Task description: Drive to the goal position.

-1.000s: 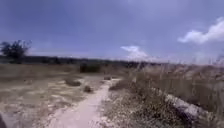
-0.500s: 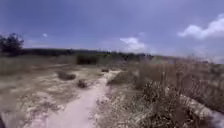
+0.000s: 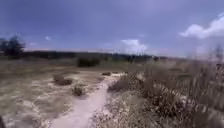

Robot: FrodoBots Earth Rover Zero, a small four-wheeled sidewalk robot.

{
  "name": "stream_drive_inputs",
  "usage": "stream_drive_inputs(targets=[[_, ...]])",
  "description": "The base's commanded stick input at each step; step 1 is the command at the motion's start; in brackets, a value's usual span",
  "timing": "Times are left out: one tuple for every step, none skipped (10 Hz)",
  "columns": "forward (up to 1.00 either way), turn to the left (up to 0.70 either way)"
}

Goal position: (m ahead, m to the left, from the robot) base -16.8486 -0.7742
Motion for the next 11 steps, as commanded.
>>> stream_drive_inputs(targets=[[0.7,0.0],[0.7,0.0],[0.7,0.0],[0.7,0.0],[0.7,0.0],[0.7,0.0],[0.7,0.0],[0.7,0.0],[0.7,0.0],[0.7,0.0],[0.7,0.0]])
